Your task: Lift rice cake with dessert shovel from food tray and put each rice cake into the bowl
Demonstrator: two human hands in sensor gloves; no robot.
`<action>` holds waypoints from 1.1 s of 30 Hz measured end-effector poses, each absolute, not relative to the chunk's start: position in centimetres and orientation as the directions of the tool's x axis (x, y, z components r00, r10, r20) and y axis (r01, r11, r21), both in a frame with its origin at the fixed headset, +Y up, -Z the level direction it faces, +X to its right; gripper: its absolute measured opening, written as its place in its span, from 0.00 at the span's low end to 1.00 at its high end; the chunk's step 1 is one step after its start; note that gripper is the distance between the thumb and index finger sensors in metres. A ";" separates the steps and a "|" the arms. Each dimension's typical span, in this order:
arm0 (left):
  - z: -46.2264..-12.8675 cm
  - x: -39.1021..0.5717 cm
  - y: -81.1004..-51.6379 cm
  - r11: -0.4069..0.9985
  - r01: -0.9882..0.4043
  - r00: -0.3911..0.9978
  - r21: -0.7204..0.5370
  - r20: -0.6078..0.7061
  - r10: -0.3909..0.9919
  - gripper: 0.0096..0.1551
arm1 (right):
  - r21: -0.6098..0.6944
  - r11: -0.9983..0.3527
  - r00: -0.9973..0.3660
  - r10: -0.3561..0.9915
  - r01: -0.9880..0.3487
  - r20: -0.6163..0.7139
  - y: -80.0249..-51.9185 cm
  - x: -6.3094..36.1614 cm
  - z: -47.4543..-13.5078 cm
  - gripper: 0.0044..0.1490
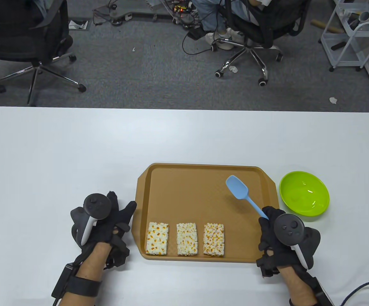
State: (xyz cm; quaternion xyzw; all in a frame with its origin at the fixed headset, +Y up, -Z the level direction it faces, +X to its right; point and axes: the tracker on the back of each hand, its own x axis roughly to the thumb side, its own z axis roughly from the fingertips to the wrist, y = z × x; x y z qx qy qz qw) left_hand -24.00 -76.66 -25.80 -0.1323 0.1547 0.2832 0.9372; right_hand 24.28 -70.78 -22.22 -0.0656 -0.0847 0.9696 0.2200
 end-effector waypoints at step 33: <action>-25.8 -20.3 -78.0 0.806 -0.556 0.814 -0.206 -0.333 0.476 0.39 | 0.251 -0.900 -0.931 0.364 -0.357 -0.022 -73.7 27.3 -24.7 0.28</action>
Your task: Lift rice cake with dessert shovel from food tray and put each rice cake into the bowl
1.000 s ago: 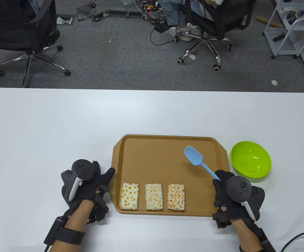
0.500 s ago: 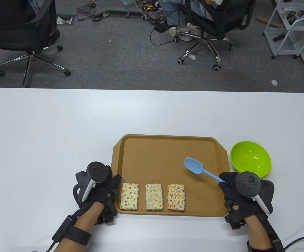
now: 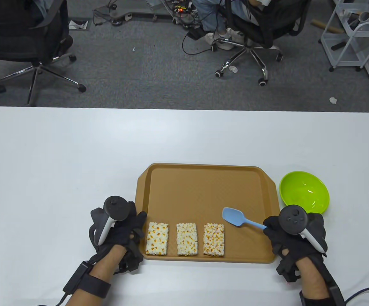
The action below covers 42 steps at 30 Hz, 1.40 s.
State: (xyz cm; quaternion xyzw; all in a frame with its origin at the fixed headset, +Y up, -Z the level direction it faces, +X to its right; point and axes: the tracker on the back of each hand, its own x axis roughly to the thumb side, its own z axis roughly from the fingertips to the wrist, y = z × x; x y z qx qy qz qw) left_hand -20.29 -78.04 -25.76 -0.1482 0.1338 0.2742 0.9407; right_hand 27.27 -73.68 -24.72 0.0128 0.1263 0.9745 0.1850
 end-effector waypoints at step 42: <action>-25.9 -20.7 -78.1 0.765 -0.603 0.783 -0.226 -0.349 0.514 0.39 | 0.422 -0.538 -0.650 0.737 -0.730 -0.185 -73.4 26.7 -24.0 0.30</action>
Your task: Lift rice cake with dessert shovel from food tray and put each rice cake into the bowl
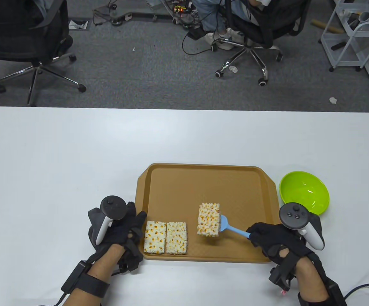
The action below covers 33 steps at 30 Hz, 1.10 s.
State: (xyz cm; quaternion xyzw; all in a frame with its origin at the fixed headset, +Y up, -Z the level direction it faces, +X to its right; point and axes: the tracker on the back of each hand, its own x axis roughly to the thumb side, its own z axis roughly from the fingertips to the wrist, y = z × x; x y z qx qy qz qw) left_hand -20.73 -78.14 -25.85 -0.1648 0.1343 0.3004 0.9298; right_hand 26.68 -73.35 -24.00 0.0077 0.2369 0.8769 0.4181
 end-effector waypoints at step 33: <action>-26.1 -21.1 -78.2 0.743 -0.623 0.773 -0.247 -0.341 0.535 0.39 | -0.201 -0.681 -0.359 0.586 -0.704 -0.726 -73.1 39.9 -22.5 0.31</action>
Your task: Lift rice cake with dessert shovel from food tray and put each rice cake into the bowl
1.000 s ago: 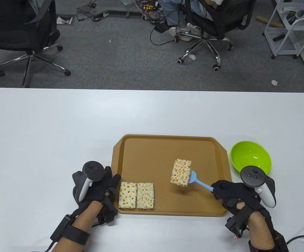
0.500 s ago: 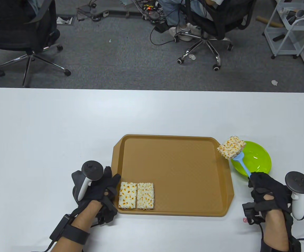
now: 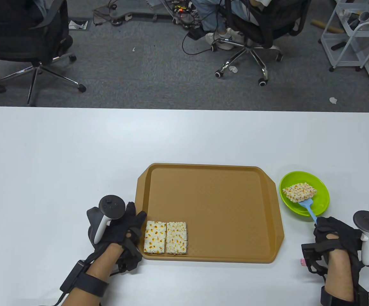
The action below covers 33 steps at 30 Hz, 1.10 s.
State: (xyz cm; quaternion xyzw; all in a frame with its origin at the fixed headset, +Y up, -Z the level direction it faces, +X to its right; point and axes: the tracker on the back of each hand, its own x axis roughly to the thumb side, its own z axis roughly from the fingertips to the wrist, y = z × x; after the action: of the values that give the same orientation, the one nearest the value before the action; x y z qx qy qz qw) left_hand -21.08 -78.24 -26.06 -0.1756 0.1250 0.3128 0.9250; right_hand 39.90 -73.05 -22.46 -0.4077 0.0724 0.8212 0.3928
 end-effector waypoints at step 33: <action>-26.1 -21.1 -78.3 0.738 -0.627 0.771 -0.251 -0.337 0.541 0.39 | -0.224 -0.869 -0.891 0.454 -0.441 -0.008 -70.3 21.8 -21.2 0.33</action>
State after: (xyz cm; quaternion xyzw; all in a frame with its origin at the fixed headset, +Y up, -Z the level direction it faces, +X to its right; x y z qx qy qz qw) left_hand -21.14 -78.34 -26.06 -0.1772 0.1216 0.3160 0.9241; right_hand 21.85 -70.25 -21.23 -0.0303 -0.1085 0.9662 0.2317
